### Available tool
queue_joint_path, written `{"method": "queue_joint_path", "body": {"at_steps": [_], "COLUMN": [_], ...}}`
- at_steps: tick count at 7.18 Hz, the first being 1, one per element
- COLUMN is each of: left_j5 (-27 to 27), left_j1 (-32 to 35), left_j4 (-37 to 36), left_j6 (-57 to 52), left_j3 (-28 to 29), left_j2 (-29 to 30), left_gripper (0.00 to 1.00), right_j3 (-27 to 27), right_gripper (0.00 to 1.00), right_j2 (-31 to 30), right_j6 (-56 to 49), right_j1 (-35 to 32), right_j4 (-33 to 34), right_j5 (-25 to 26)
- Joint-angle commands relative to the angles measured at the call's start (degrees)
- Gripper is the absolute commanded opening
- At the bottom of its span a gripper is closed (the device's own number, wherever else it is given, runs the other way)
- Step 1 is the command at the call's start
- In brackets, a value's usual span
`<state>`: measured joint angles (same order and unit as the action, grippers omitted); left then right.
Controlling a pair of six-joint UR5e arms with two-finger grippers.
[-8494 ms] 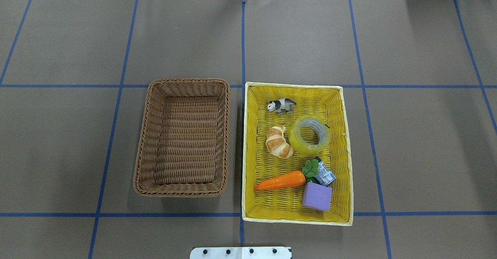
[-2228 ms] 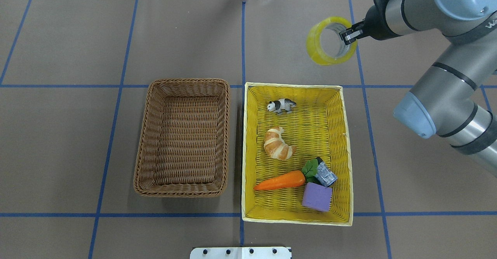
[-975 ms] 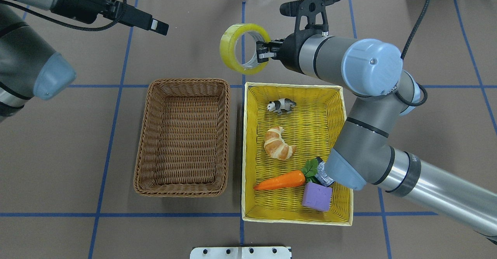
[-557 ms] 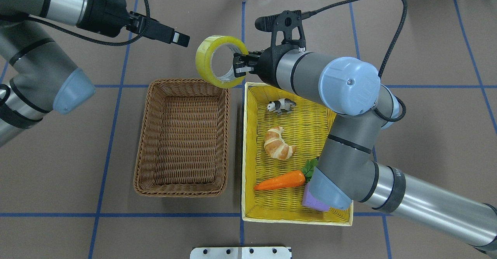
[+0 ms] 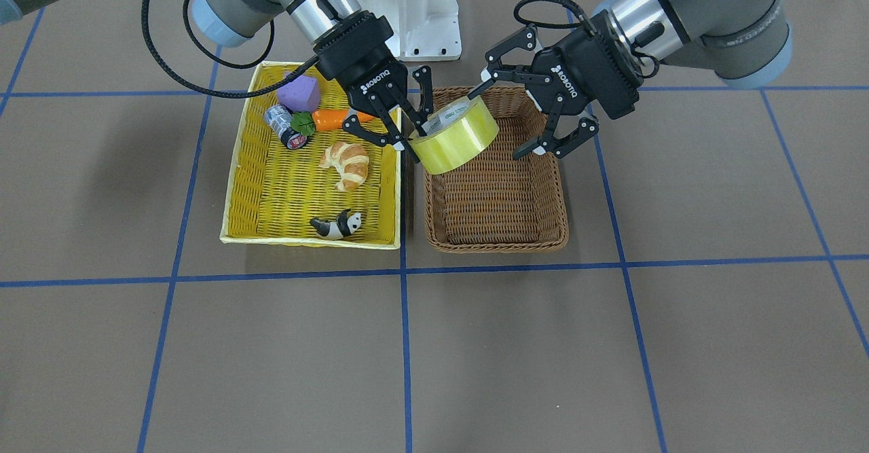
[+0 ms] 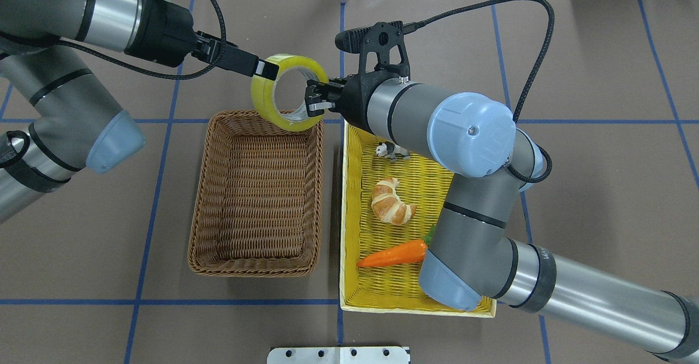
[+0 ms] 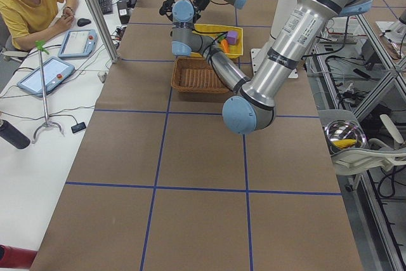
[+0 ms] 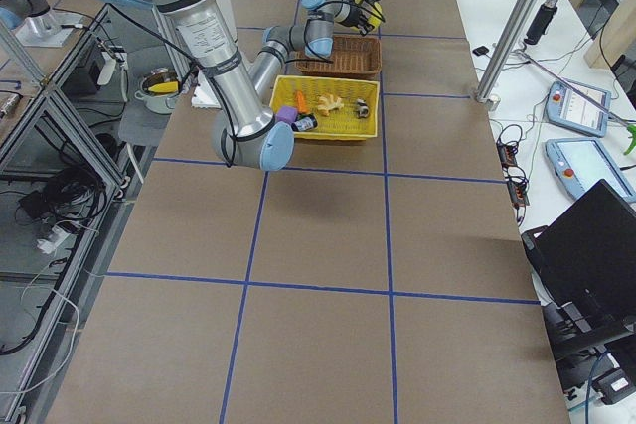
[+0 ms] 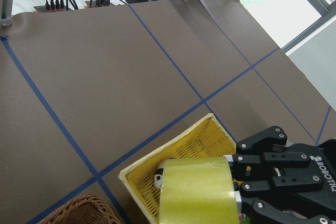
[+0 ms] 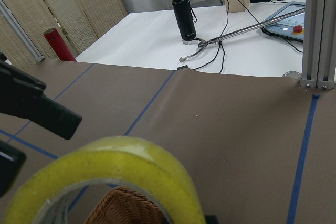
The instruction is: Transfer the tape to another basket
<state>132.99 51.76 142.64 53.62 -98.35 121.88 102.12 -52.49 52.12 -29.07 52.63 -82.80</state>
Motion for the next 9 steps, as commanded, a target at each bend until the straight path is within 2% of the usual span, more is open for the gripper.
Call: {"method": "queue_joint_path", "body": {"at_steps": [1, 2, 3, 4, 5, 6, 9], "left_j5": [0.0, 0.0, -0.1, -0.1, -0.1, -0.1, 0.0], "left_j1": [-0.8, -1.0, -1.0, -1.0, -0.9, -0.9, -0.5], "left_j4": [0.5, 0.5, 0.5, 0.5, 0.6, 0.6, 0.6], "left_j6": [0.0, 0.1, 0.1, 0.7, 4.3, 5.4, 7.5], "left_j3": [0.0, 0.4, 0.8, 0.8, 0.8, 0.8, 0.8], "left_j2": [-0.1, -0.2, -0.2, -0.2, 0.0, 0.1, -0.2], "left_gripper": [0.99, 0.99, 0.81, 0.01, 0.0, 0.0, 0.0], "right_j3": [0.1, 0.6, 1.1, 1.4, 2.5, 4.4, 4.8], "right_gripper": [0.0, 0.0, 0.0, 0.03, 0.83, 0.99, 0.99], "right_j2": [0.5, 0.5, 0.5, 0.5, 0.4, -0.7, -3.1], "right_j6": [0.0, -0.1, -0.2, -0.1, 1.1, 2.5, 2.6], "right_j1": [0.1, 0.1, 0.1, 0.1, 0.0, -0.1, -3.1], "right_j4": [0.0, 0.0, 0.0, -0.3, -0.6, -0.6, -0.3], "right_j5": [0.1, 0.1, 0.1, 0.0, -0.3, -0.8, -3.3]}}
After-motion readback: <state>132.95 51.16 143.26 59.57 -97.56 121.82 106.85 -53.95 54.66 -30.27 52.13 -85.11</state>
